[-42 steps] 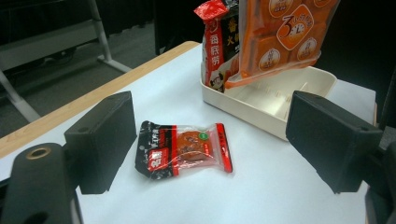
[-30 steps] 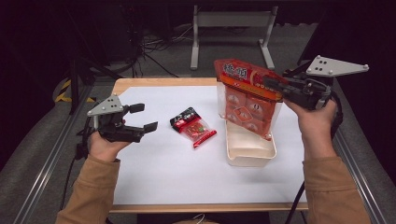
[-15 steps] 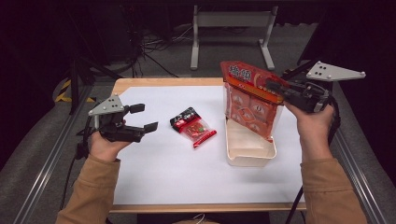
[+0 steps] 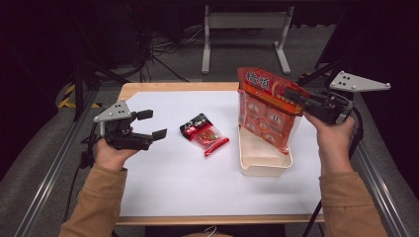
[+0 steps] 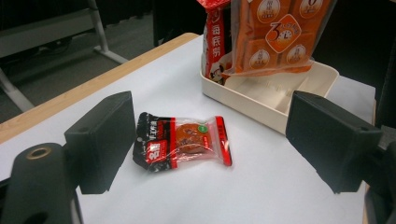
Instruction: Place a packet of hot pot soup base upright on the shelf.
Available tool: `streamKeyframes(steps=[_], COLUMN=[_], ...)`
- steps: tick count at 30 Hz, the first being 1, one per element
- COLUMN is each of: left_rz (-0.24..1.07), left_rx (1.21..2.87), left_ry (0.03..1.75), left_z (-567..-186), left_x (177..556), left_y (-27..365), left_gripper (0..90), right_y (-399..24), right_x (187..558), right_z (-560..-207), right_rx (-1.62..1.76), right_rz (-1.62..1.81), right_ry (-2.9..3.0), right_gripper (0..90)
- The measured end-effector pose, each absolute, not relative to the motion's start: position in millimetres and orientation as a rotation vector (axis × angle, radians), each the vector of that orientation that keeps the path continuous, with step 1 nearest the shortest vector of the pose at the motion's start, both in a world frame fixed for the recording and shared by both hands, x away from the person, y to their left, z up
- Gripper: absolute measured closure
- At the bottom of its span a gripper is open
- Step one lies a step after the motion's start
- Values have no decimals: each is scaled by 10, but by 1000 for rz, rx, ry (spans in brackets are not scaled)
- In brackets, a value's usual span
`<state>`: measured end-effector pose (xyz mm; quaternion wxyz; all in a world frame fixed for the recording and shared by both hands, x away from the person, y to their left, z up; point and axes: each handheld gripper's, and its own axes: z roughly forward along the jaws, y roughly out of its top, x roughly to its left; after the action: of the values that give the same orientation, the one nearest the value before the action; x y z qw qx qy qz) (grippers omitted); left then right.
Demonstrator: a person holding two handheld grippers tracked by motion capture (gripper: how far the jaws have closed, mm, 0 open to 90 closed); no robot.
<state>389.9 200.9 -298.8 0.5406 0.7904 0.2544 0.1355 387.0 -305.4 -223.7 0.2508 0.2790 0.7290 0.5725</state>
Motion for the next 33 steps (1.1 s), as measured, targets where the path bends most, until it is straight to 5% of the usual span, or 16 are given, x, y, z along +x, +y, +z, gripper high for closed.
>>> streamKeyframes(steps=[33], left_rz=[314], left_rx=[1896], left_ry=[614], left_z=[-3020], left_x=[3919], left_y=[1975], left_gripper=[169], right_y=[-3015], right_x=[3904], right_z=[-2800], right_rx=[810], right_rz=[1358], right_ry=[2062], right_gripper=[890])
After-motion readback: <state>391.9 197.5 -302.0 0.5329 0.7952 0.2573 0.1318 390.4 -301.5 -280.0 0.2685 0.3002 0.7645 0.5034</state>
